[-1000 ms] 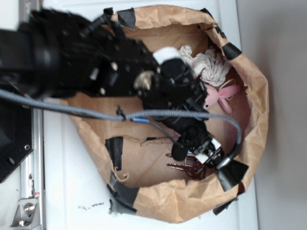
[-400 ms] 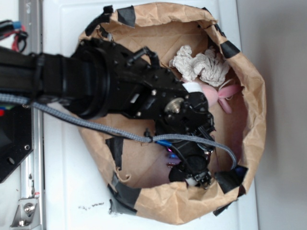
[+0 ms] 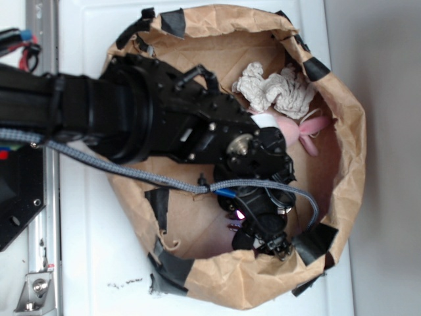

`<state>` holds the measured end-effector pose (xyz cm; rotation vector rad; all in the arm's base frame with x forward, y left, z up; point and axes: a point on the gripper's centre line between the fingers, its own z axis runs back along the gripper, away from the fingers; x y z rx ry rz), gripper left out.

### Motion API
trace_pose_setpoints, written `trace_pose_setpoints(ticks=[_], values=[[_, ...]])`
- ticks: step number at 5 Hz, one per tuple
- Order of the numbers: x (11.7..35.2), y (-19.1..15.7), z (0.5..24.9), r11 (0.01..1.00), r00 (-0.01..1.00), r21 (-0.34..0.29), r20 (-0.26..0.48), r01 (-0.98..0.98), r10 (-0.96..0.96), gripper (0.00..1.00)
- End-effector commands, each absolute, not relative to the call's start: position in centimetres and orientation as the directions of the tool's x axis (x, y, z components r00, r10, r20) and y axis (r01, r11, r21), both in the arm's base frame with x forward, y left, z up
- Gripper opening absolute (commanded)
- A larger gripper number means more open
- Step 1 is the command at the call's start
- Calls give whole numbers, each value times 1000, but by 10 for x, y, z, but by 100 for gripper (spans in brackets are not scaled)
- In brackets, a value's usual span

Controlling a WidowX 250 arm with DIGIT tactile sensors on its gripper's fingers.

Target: Grab the silver keys.

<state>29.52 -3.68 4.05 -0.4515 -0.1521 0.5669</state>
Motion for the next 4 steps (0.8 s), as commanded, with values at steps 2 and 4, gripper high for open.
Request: trace_pose_setpoints(ticks=[2, 4], values=[[281, 28, 132, 690, 745, -471, 98, -550, 660, 0], [260, 32, 156, 739, 732, -300, 158, -603, 662, 0]])
